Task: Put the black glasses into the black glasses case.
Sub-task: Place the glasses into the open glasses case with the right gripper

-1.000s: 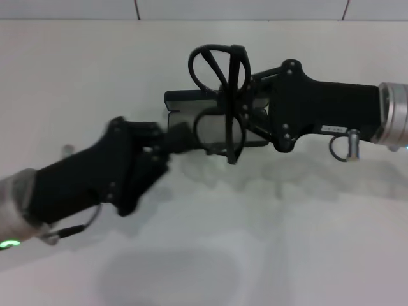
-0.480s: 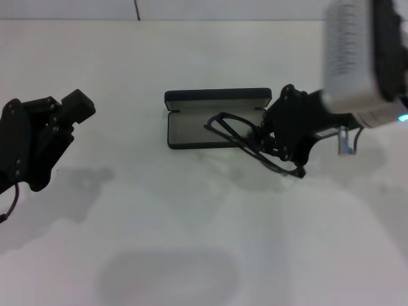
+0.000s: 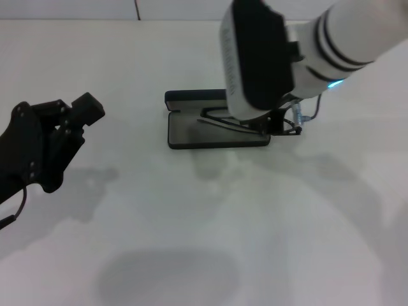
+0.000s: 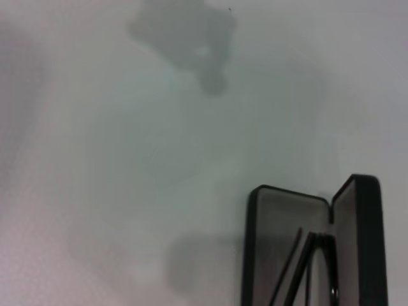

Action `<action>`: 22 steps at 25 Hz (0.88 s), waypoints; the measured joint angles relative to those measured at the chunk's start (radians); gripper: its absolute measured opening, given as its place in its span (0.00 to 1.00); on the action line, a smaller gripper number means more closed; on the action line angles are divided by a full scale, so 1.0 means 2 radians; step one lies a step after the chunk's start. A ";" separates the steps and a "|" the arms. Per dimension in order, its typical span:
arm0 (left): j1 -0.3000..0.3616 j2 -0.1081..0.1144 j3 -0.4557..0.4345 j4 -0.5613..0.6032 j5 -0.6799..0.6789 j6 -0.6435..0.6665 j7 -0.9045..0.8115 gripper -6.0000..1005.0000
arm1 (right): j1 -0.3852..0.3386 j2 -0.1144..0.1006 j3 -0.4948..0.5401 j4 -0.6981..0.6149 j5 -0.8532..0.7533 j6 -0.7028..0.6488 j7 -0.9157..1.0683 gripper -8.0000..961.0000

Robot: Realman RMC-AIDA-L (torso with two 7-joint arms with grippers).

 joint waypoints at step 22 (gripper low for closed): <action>0.016 -0.008 0.003 -0.025 0.005 -0.012 0.024 0.04 | 0.054 0.000 -0.141 0.128 0.009 0.196 -0.008 0.16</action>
